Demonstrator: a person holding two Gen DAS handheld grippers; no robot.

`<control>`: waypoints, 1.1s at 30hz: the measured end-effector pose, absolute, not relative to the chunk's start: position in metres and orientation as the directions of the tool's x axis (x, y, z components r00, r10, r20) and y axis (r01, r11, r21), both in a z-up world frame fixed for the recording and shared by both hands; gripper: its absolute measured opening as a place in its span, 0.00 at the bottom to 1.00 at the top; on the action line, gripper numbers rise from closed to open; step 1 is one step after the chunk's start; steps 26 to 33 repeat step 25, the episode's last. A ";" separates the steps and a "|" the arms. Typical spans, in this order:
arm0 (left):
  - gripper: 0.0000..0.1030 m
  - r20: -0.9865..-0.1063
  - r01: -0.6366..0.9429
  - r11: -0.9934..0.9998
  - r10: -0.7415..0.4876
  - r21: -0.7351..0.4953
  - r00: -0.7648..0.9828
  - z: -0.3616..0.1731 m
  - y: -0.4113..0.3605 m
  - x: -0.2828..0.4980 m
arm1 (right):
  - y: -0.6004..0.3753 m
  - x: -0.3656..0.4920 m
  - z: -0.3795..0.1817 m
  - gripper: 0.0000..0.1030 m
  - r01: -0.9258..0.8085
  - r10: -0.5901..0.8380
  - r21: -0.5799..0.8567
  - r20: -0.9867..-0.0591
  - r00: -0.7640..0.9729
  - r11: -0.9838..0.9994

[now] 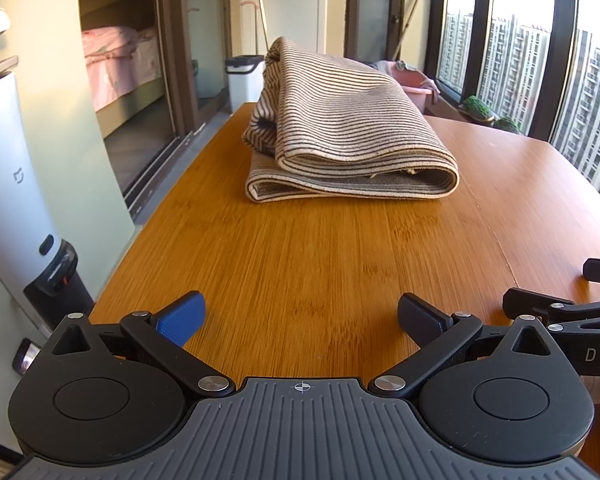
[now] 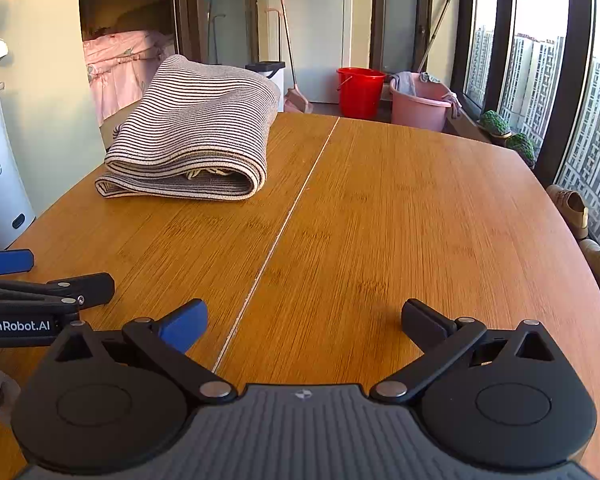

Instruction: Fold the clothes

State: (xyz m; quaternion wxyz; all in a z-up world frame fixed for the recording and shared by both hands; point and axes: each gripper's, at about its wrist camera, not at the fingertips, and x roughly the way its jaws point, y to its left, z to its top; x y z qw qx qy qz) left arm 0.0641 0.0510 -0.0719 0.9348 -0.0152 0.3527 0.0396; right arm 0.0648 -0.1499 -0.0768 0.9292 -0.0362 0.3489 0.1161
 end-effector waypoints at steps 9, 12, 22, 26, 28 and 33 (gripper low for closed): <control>1.00 -0.662 -0.080 0.997 0.060 0.000 0.747 -0.072 0.051 0.064 | -0.150 0.064 -0.077 1.00 -0.241 0.191 0.014 -0.656 0.730 0.970; 1.00 -0.662 -0.079 0.997 0.058 -0.001 0.747 -0.072 0.051 0.064 | -0.151 0.064 -0.077 1.00 -0.241 0.191 0.014 -0.656 0.730 0.970; 1.00 -0.661 -0.078 0.997 0.055 -0.005 0.748 -0.072 0.053 0.064 | -0.150 0.064 -0.077 1.00 -0.241 0.191 0.015 -0.656 0.730 0.971; 1.00 -0.660 -0.077 0.997 0.052 -0.009 0.750 -0.072 0.053 0.064 | -0.150 0.064 -0.077 1.00 -0.241 0.191 0.015 -0.656 0.730 0.971; 1.00 -0.660 -0.077 0.997 0.052 -0.009 0.750 -0.072 0.053 0.064 | -0.150 0.064 -0.077 1.00 -0.241 0.191 0.015 -0.656 0.730 0.971; 1.00 -0.660 -0.077 0.997 0.052 -0.009 0.750 -0.072 0.053 0.064 | -0.150 0.064 -0.077 1.00 -0.241 0.191 0.015 -0.656 0.730 0.971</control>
